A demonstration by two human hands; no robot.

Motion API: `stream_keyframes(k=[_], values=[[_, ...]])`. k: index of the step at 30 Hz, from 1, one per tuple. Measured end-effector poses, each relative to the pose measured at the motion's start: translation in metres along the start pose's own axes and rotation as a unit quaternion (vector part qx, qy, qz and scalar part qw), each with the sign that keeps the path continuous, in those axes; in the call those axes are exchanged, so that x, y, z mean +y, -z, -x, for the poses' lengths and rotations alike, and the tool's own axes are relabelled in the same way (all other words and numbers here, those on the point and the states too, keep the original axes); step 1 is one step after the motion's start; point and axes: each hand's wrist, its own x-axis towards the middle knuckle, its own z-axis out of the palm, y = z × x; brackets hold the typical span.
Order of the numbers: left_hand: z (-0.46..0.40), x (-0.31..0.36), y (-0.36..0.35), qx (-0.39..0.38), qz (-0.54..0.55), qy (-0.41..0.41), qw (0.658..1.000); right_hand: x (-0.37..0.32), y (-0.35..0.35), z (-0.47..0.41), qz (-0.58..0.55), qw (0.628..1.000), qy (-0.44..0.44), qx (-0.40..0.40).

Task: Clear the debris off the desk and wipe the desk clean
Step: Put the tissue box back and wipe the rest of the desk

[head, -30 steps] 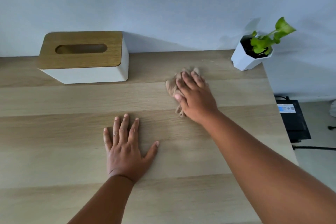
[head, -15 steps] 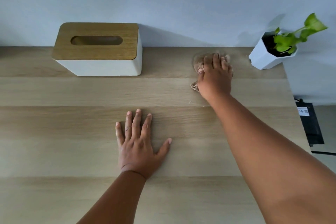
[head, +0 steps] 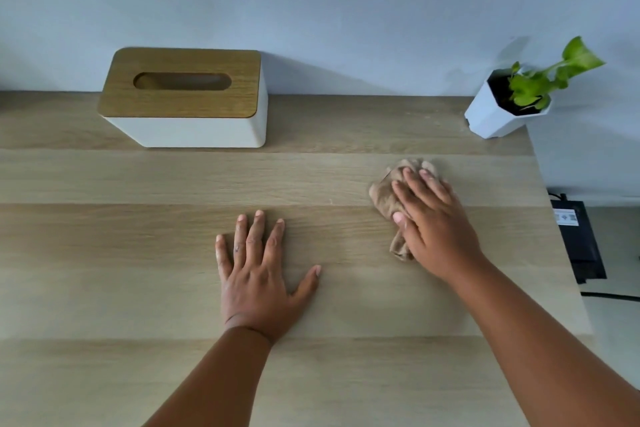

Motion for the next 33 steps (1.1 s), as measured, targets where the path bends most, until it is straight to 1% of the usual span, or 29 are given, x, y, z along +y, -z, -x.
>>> stream_keyframes(k=[5, 7, 8, 9, 11, 14, 17, 19, 21, 22, 24, 26, 28, 31, 33], values=[[0.000, 0.001, 0.001, -0.006, -0.003, 0.001, 1.000, 0.004, 0.001, -0.060, 0.001, 0.985, -0.169, 0.032], [-0.001, 0.001, 0.001, -0.007, -0.003, 0.003, 1.000, -0.007, 0.001, -0.093, -0.013, 0.976, -0.216, 0.031], [-0.001, 0.000, 0.001, -0.008, -0.003, 0.003, 1.000, -0.016, 0.001, -0.106, -0.023, 0.974, -0.223, 0.025], [0.000, 0.000, 0.000, -0.007, -0.003, 0.003, 1.000, -0.026, 0.000, -0.115, -0.027, 0.976, -0.216, 0.019], [0.000, 0.000, 0.000, -0.002, -0.004, 0.003, 1.000, -0.048, -0.004, -0.123, -0.021, 0.986, -0.166, 0.011], [0.000, 0.000, -0.001, 0.000, -0.008, 0.002, 1.000, -0.077, -0.010, -0.101, -0.023, 0.999, -0.046, -0.005], [0.000, -0.001, -0.002, 0.005, -0.009, -0.004, 1.000, -0.087, -0.018, -0.052, -0.011, 0.997, 0.075, -0.022], [0.000, -0.001, -0.002, 0.007, -0.006, -0.004, 1.000, -0.077, -0.019, -0.018, 0.005, 0.993, 0.116, -0.028], [0.001, -0.002, -0.001, 0.006, -0.006, -0.003, 1.000, -0.053, -0.015, 0.008, 0.019, 0.993, 0.116, -0.024], [0.001, -0.002, -0.002, 0.006, -0.006, -0.002, 1.000, -0.039, -0.013, 0.018, 0.024, 0.995, 0.097, -0.020], [0.001, -0.002, -0.002, 0.005, -0.006, -0.005, 1.000, -0.013, -0.006, 0.025, 0.026, 0.999, 0.019, -0.012], [0.000, -0.002, -0.003, 0.005, -0.008, -0.006, 1.000, 0.004, -0.002, 0.013, 0.026, 0.997, -0.071, -0.009], [0.001, -0.003, -0.004, 0.006, -0.010, -0.009, 1.000, 0.009, -0.001, -0.013, 0.033, 0.989, -0.142, -0.001], [0.001, -0.004, -0.006, 0.016, -0.008, -0.012, 1.000, 0.009, 0.000, -0.067, 0.017, 0.977, -0.213, 0.010], [0.001, -0.005, -0.007, 0.021, -0.009, -0.016, 1.000, 0.006, 0.003, -0.101, 0.002, 0.972, -0.234, 0.013]])
